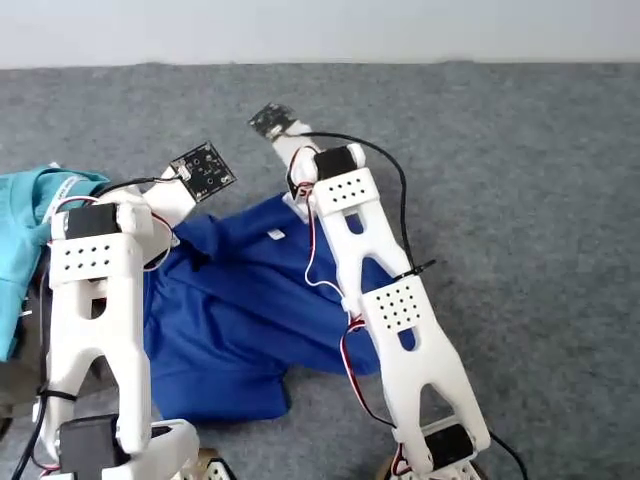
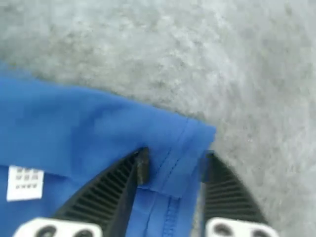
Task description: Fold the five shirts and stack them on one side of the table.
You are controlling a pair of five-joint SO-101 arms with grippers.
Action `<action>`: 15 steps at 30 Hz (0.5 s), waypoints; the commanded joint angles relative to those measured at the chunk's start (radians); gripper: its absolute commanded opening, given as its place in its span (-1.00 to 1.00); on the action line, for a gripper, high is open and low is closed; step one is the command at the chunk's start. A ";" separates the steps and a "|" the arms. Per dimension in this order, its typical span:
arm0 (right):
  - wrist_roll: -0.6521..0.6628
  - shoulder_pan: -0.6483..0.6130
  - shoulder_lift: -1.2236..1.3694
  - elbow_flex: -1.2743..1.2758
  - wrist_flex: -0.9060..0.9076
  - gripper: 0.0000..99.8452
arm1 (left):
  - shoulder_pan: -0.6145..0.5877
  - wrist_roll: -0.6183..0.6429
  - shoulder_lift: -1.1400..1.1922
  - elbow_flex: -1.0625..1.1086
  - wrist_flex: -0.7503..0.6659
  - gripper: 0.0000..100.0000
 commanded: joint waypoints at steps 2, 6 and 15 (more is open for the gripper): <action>0.098 -0.025 -0.015 -0.038 0.018 -0.95 | 0.002 -0.005 -0.051 -0.004 -0.020 -0.97; 0.100 -0.010 -0.035 -0.114 0.056 -0.98 | 0.002 -0.003 -0.051 -0.007 -0.020 -0.97; 0.103 0.128 -0.180 -0.201 0.174 -0.98 | 0.011 0.199 -0.043 -0.148 -0.034 -0.97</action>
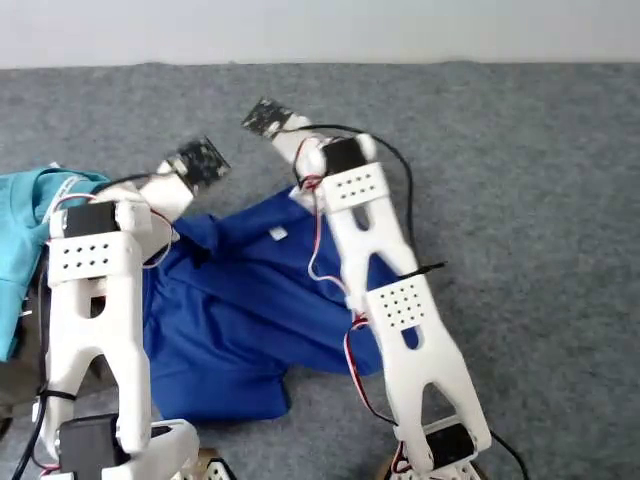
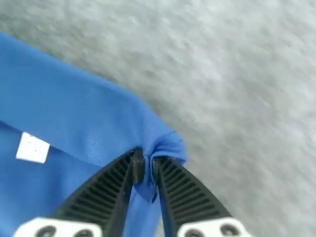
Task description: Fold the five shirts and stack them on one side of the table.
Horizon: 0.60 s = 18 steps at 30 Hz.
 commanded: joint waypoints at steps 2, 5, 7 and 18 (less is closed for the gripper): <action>0.008 0.101 -0.163 -0.049 0.025 -0.98 | 0.026 0.143 -0.041 -0.113 -0.087 -0.97; 0.009 0.150 -0.211 -0.049 0.019 -0.98 | 0.046 0.213 -0.043 -0.114 -0.209 -0.97; 0.009 0.179 -0.240 -0.049 0.015 -0.98 | 0.063 0.252 -0.041 -0.110 -0.292 -0.97; 0.002 0.315 -0.292 -0.049 -0.067 -0.98 | 0.112 0.374 0.262 -0.325 -0.497 -0.97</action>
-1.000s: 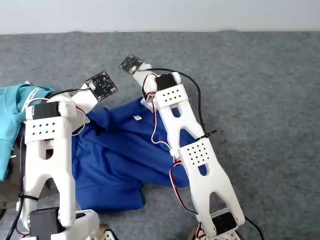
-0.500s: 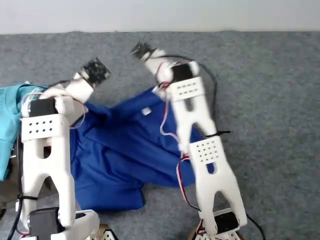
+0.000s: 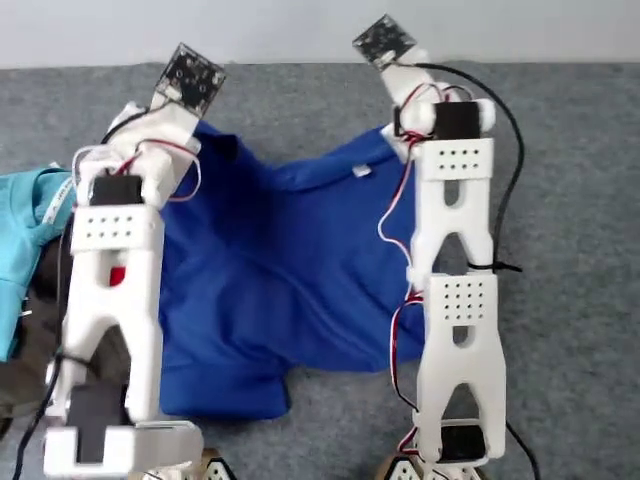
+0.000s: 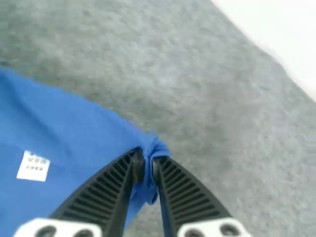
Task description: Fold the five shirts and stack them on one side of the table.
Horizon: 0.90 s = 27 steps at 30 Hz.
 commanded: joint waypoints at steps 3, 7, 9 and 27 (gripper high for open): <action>0.002 0.068 -0.073 -0.048 -0.113 -0.98 | 0.008 0.034 0.210 -0.278 -0.023 -0.97; 0.003 0.096 -0.056 -0.041 -0.202 -0.98 | 0.014 0.034 0.379 -0.506 0.034 -0.97; 0.003 0.107 -0.036 -0.041 -0.255 -0.98 | 0.014 0.034 0.460 -0.631 0.061 -0.97; 0.009 0.193 0.025 -0.043 -0.423 -0.98 | 0.078 0.031 1.042 -1.598 0.213 -0.97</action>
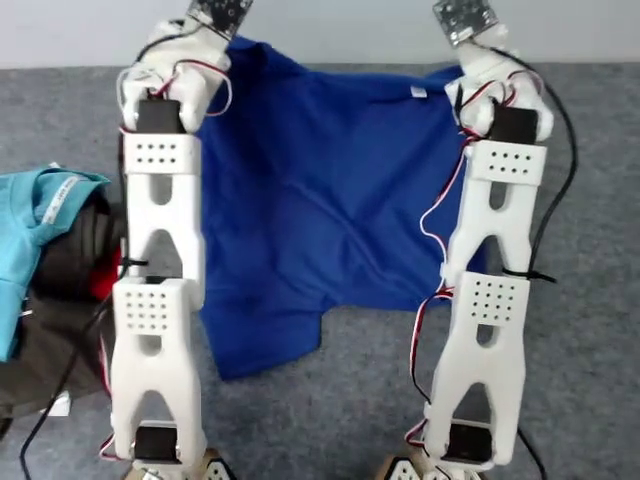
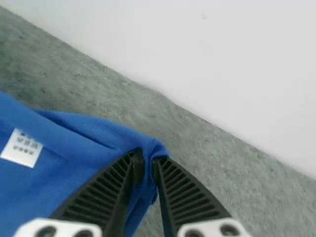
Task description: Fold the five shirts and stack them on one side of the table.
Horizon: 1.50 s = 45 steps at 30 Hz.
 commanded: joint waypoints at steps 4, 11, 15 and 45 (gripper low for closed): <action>0.009 0.013 -0.016 -0.043 -0.007 -0.98 | 0.015 0.005 0.014 -0.151 0.115 -0.97; 0.044 -0.022 -0.018 -0.043 0.150 -0.98 | 0.012 -0.006 0.002 -0.193 0.407 -0.97; 0.106 -0.035 -0.018 -0.048 0.291 -0.98 | 0.017 -0.069 0.008 -0.262 0.605 -0.97; 0.106 0.110 -0.924 -0.043 0.458 -0.98 | 0.173 -0.212 -0.763 -0.369 0.516 -0.97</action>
